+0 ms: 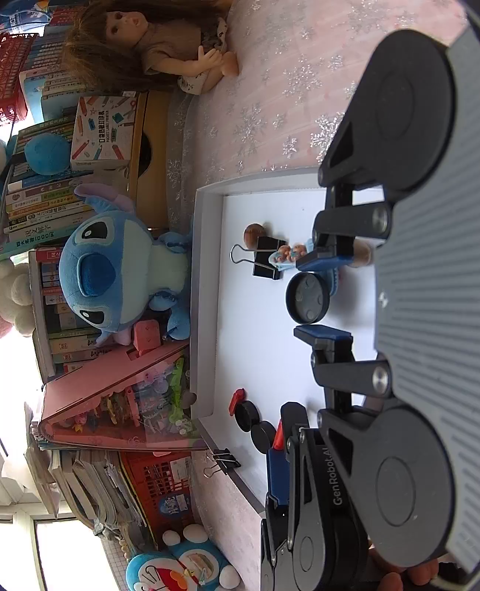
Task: Organize rigid objects
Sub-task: 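Carry red marker and black lid into the tray and open both grippers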
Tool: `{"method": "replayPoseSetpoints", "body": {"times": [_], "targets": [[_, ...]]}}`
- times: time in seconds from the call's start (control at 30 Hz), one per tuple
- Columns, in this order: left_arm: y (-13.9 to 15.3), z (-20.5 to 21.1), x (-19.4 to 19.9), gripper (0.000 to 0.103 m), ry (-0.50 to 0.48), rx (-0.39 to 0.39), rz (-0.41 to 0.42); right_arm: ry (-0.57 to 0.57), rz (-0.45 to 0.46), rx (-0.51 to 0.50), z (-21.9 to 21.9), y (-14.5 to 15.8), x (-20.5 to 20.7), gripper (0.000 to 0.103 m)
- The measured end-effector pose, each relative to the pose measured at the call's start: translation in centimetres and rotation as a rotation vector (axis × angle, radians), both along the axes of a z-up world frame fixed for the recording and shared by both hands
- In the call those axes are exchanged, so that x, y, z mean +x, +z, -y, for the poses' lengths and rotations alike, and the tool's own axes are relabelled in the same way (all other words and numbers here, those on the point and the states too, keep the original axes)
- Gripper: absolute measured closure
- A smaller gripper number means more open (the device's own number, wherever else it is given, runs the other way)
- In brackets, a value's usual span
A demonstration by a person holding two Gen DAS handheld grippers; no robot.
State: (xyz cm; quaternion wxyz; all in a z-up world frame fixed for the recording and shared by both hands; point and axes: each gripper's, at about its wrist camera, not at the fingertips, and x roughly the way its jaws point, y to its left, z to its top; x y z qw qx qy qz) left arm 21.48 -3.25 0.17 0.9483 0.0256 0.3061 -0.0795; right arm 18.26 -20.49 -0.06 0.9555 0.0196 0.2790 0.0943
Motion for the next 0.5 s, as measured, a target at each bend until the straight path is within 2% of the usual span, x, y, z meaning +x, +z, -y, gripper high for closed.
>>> {"method": "replayPoseSetpoints", "body": {"times": [0.5], "targets": [[-0.21,0.34,-0.1,0.061,-0.006,0.022,0.014,0.005,-0.002,-0.019,-0.21,-0.07,0.03,0.067]]}}
